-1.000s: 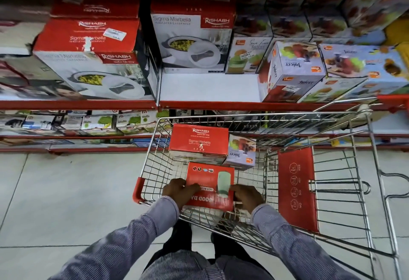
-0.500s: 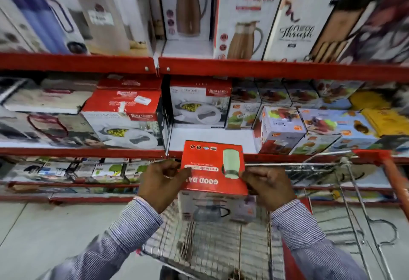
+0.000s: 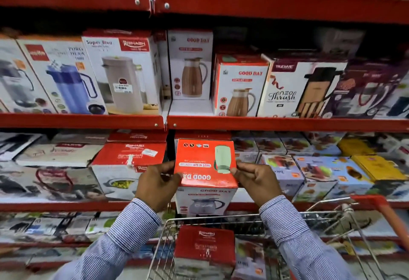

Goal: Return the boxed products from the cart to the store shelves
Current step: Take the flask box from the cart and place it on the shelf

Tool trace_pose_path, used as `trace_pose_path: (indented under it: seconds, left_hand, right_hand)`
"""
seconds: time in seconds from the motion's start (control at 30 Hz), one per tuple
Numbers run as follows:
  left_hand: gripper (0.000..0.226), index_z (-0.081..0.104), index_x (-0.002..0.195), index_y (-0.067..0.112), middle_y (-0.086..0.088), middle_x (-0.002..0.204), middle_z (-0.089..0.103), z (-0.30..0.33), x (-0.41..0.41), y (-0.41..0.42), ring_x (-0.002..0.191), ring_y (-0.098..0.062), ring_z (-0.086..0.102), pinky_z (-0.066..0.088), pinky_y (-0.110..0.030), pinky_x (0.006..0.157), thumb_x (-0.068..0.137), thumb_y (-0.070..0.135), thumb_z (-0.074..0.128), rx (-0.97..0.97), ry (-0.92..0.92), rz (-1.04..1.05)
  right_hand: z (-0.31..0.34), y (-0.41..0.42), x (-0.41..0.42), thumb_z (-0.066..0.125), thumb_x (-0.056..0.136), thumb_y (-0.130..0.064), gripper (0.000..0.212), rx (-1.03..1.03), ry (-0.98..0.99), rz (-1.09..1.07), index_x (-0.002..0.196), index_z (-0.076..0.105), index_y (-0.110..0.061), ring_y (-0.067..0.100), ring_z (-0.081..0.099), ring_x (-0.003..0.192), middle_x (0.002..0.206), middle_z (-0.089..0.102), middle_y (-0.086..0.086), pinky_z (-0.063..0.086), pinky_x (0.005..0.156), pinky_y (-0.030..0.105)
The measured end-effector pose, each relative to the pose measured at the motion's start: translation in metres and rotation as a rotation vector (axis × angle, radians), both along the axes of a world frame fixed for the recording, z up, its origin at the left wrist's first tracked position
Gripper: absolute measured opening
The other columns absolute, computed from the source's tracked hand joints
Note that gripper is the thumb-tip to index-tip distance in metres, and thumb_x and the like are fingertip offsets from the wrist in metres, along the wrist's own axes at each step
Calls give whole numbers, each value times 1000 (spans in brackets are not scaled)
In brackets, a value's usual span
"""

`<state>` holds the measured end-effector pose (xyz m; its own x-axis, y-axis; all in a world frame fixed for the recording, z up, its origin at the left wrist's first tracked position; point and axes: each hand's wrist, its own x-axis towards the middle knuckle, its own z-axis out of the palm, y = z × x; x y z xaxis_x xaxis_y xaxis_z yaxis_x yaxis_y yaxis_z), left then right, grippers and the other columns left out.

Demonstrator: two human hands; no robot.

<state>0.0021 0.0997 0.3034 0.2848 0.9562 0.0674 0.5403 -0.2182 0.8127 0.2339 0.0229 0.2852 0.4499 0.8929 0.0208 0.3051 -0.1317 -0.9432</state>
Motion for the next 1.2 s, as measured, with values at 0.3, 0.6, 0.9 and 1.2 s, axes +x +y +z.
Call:
trace_pose_path:
  seconds: [0.3,0.6,0.9,1.2]
  left_hand:
    - [31,69,117,24,4,99,76,26,-5,17,83,-15,70,58,-37,81,87,17,63,75,-26,-32]
    - [39,69,117,28,7,109,74,121,-19,9,97,-14,71,57,-45,89,81,37,56,280,-232,-69]
    - [26,67,114,32,3,104,75,186,-31,2,95,-20,72,58,-46,86,92,21,58,422,-435,-79]
    - [37,61,98,53,5,106,72,196,-33,26,97,-22,70,57,-48,89,94,16,55,441,-465,-8]
  right_hand:
    - [24,13,-4,73,80,-27,35,75,-63,-4,112,70,-15,11,72,94,107,75,4,59,85,42]
    - [139,8,-17,73,80,-20,34,362,-146,-7,111,69,-8,4,72,90,101,74,-1,59,82,28]
    - [225,5,-29,70,82,-18,32,584,-197,31,113,70,-8,2,73,84,97,76,1,57,71,18]
    - [230,28,-42,73,80,-21,34,610,-168,27,112,69,-11,5,73,90,102,76,5,59,82,26]
